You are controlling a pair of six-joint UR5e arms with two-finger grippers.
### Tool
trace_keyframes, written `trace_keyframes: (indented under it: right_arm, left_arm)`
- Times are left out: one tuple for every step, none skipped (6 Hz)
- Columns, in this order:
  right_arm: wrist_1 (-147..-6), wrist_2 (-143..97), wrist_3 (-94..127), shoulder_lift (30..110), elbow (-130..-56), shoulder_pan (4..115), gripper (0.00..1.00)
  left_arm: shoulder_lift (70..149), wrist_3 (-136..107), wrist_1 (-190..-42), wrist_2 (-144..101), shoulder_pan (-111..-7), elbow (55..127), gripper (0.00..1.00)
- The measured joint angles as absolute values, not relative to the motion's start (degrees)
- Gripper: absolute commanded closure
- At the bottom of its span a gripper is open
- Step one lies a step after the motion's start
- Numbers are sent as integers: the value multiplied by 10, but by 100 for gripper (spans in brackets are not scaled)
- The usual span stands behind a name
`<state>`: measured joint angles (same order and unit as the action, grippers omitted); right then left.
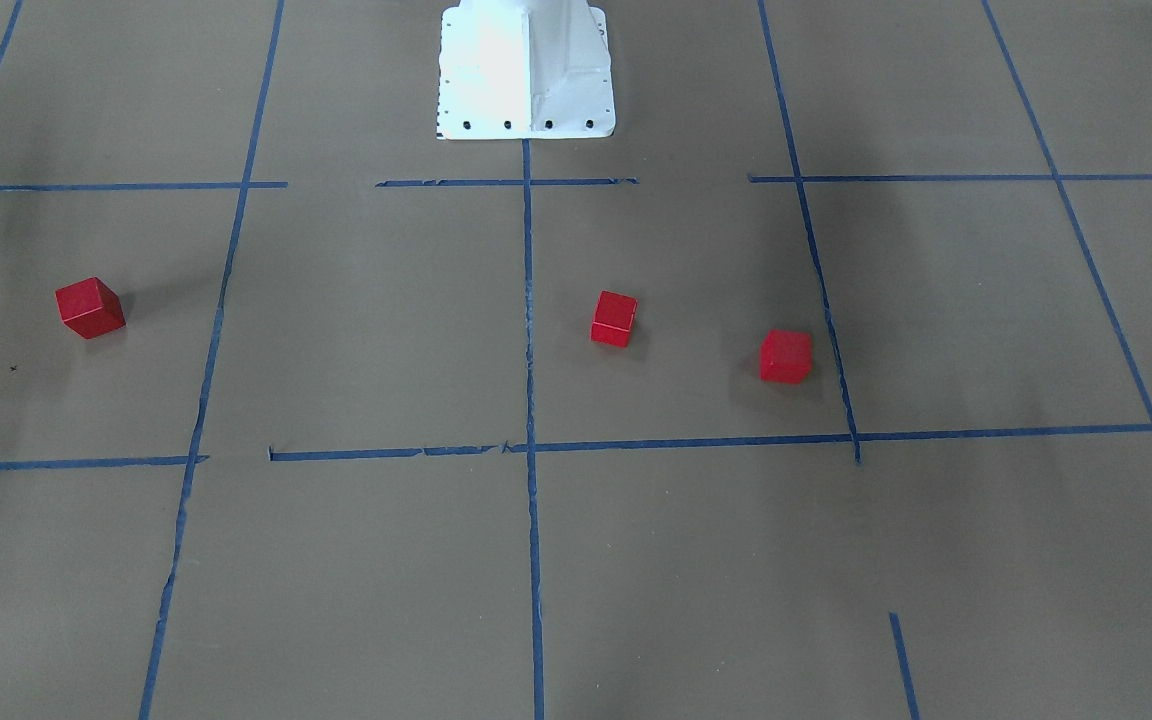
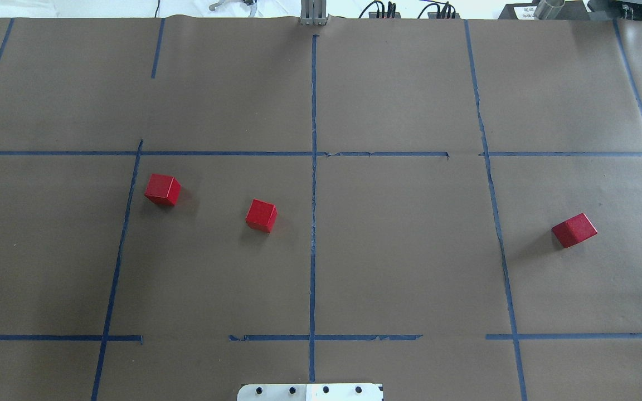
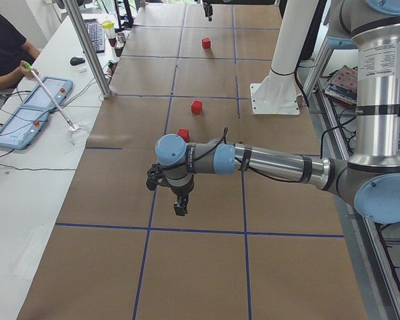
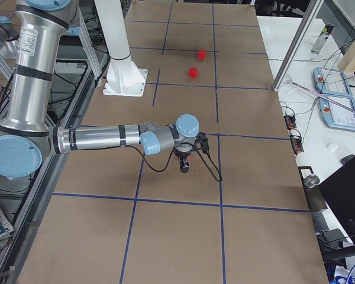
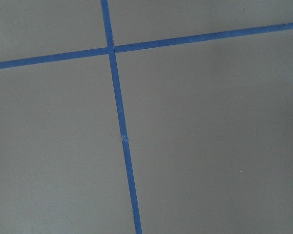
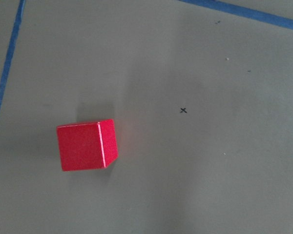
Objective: Form red blocks into L shape at center
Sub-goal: 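Reach the right gripper down and grasp the outlying red cube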
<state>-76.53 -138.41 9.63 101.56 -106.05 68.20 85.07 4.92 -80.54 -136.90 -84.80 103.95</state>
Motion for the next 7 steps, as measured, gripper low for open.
trace_keyframes:
  right_arm:
    - [-765,-1362,112,997,-1060,648,0]
    - [-763,-1339,133,979,-1061,620,0]
    - [-752,-1317,162,968,-1061,593,0]
    - [-735,-1291,200,963,-1060,561,0]
    - [-720,-1272,237,961,-1055,535,0]
    - [-710,-1257,255,961,-1048,519,0]
    - [-706,-1246,261,960,-1043,511,0]
  left_arm:
    - [851,49,-805,-1369,-848,1039,0]
    - [850,49,-804,-1369,-847,1039,0]
    - [851,49,-804,-1369,-847,1039,0]
    - [851,49,-804,-1369,-847,1039,0]
    - [851,49,-805,-1369,-847,1040,0]
    - [851,49,-805,-1369,-847,1040,0]
    - [851,49,-805,-1369,-847,1040,0]
